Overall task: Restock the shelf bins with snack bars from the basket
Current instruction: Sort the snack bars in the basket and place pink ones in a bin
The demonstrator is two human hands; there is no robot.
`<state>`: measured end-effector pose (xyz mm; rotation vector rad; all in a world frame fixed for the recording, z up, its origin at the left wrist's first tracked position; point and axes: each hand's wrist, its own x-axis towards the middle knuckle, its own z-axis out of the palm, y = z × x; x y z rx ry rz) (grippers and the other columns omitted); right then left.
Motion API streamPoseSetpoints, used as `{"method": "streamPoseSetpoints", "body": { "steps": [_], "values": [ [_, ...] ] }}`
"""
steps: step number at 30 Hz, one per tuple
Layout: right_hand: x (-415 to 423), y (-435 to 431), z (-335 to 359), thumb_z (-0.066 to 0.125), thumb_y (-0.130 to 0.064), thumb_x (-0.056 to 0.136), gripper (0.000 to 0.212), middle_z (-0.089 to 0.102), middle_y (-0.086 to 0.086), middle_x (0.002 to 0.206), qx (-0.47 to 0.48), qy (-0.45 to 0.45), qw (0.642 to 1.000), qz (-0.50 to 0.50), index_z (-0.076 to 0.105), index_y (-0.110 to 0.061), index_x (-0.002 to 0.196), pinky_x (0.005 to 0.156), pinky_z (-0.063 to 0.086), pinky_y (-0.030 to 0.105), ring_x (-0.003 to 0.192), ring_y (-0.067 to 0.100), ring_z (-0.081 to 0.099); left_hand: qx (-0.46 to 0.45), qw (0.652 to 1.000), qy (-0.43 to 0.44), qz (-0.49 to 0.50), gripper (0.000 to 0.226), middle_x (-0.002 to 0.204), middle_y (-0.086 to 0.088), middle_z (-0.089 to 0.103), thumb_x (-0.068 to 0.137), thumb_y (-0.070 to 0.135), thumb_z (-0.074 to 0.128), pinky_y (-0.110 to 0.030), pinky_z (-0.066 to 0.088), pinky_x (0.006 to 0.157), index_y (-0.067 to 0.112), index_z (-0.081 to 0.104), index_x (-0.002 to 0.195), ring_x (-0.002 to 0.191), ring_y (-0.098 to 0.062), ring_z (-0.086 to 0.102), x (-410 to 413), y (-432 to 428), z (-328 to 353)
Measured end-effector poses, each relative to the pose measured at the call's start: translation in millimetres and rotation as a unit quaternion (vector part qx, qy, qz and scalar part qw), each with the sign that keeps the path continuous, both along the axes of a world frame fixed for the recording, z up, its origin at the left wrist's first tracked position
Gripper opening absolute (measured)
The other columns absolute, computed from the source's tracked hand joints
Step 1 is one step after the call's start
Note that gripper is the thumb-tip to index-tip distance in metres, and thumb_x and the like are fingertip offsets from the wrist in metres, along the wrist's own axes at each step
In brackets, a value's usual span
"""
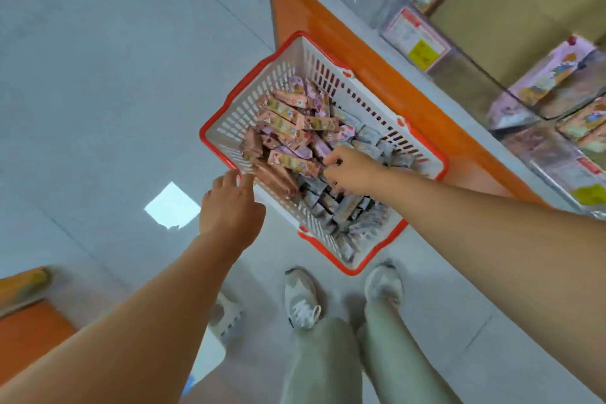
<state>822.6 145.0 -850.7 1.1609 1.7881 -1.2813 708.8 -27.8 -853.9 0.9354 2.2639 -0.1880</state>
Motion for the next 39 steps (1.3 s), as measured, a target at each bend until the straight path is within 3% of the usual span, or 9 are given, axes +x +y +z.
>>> {"method": "streamPoseSetpoints", "body": {
  "steps": [6, 10, 13, 17, 21, 25, 29, 34, 39],
  "values": [
    [-30, -15, -80, 0.044, -0.016, 0.101, 0.049, 0.053, 0.019, 0.125, -0.029, -0.007, 0.997, -0.069, 0.030, -0.015, 0.148, 0.067, 0.050, 0.036, 0.087, 0.028, 0.060, 0.018, 1.000, -0.005, 0.024, 0.064, 0.161, -0.011, 0.011, 0.094, 0.022, 0.048, -0.044, 0.021, 0.117, 0.017, 0.021, 0.152, 0.147, -0.030, 0.011, -15, -7, -58],
    [-43, -20, -126, 0.045, -0.024, 0.100, 0.030, 0.011, 0.012, 0.159, 0.062, -0.022, 0.988, 0.142, 0.062, -0.014, 0.123, 0.115, 0.026, 0.042, 0.144, 0.033, 0.021, 0.034, 0.999, 0.002, 0.023, 0.068, 0.162, -0.009, 0.005, 0.092, 0.020, 0.047, -0.043, 0.018, 0.120, 0.015, 0.017, 0.152, 0.148, -0.029, 0.006, -16, -13, -88],
    [-45, -26, -145, 0.050, -0.030, 0.098, 0.030, -0.013, 0.002, 0.163, 0.074, -0.059, 0.964, 0.250, 0.064, -0.022, 0.124, 0.120, 0.011, 0.048, 0.149, 0.031, -0.007, 0.036, 0.999, 0.006, 0.032, 0.073, 0.162, -0.007, -0.004, 0.092, 0.018, 0.046, -0.041, 0.015, 0.121, 0.014, 0.008, 0.155, 0.149, -0.028, 0.004, -11, -19, -99],
    [-39, -24, -153, 0.057, -0.026, 0.096, 0.041, 0.011, 0.010, 0.158, 0.127, -0.052, 0.946, 0.295, 0.053, -0.018, 0.136, 0.111, 0.032, 0.042, 0.139, 0.037, 0.026, 0.038, 0.999, 0.017, 0.031, 0.076, 0.162, -0.005, -0.009, 0.092, 0.018, 0.046, -0.040, 0.013, 0.120, 0.017, 0.003, 0.155, 0.149, -0.027, 0.003, -7, -23, -103],
    [-32, -14, -133, 0.055, -0.009, 0.096, 0.023, 0.048, 0.011, 0.126, 0.216, 0.063, 0.943, 0.244, 0.070, -0.021, 0.109, 0.079, 0.043, 0.035, 0.107, 0.032, 0.054, 0.030, 0.999, 0.009, 0.037, 0.070, 0.162, -0.006, -0.001, 0.093, 0.019, 0.045, -0.041, 0.013, 0.120, 0.016, 0.011, 0.154, 0.149, -0.027, 0.004, -10, -15, -93],
    [-19, 3, -103, 0.050, -0.002, 0.094, 0.029, 0.047, -0.002, 0.113, 0.176, 0.134, 0.943, 0.249, 0.062, -0.028, 0.090, 0.058, 0.034, 0.030, 0.091, 0.022, 0.052, 0.080, 0.995, -0.009, 0.061, 0.054, 0.159, -0.009, 0.021, 0.098, 0.023, 0.040, -0.043, 0.019, 0.118, 0.016, 0.029, 0.150, 0.147, -0.028, 0.015, -15, 10, -68],
    [-1, 24, -61, 0.050, 0.010, 0.086, 0.037, 0.046, -0.011, 0.105, 0.155, 0.217, 0.922, 0.282, 0.056, -0.026, 0.077, 0.067, 0.038, 0.030, 0.092, 0.013, 0.044, 0.141, 0.984, -0.088, 0.067, 0.046, 0.156, -0.005, 0.030, 0.103, 0.033, 0.033, -0.042, 0.030, 0.110, 0.024, 0.034, 0.149, 0.141, -0.027, 0.030, -14, 48, -30],
    [23, 46, -4, 0.047, 0.018, 0.076, 0.042, 0.054, -0.007, 0.093, 0.174, 0.327, 0.910, 0.187, 0.054, -0.021, 0.061, 0.082, 0.047, 0.037, 0.097, 0.018, 0.055, 0.036, 0.960, -0.252, 0.118, 0.042, 0.106, -0.019, 0.065, 0.102, 0.037, 0.039, -0.036, 0.046, 0.082, 0.004, 0.063, 0.116, 0.089, -0.026, 0.058, 1, 95, 17],
    [64, 46, 42, 0.052, 0.006, 0.085, 0.023, 0.046, 0.006, 0.136, 0.248, 0.320, 0.913, -0.051, 0.061, -0.012, 0.095, 0.099, 0.032, 0.024, 0.131, 0.020, 0.040, 0.105, 0.924, -0.330, 0.162, 0.031, 0.081, -0.015, 0.056, 0.101, 0.034, 0.045, -0.042, 0.046, 0.072, 0.005, 0.055, 0.094, 0.074, -0.024, 0.052, 28, 116, 60]
  ]
}}
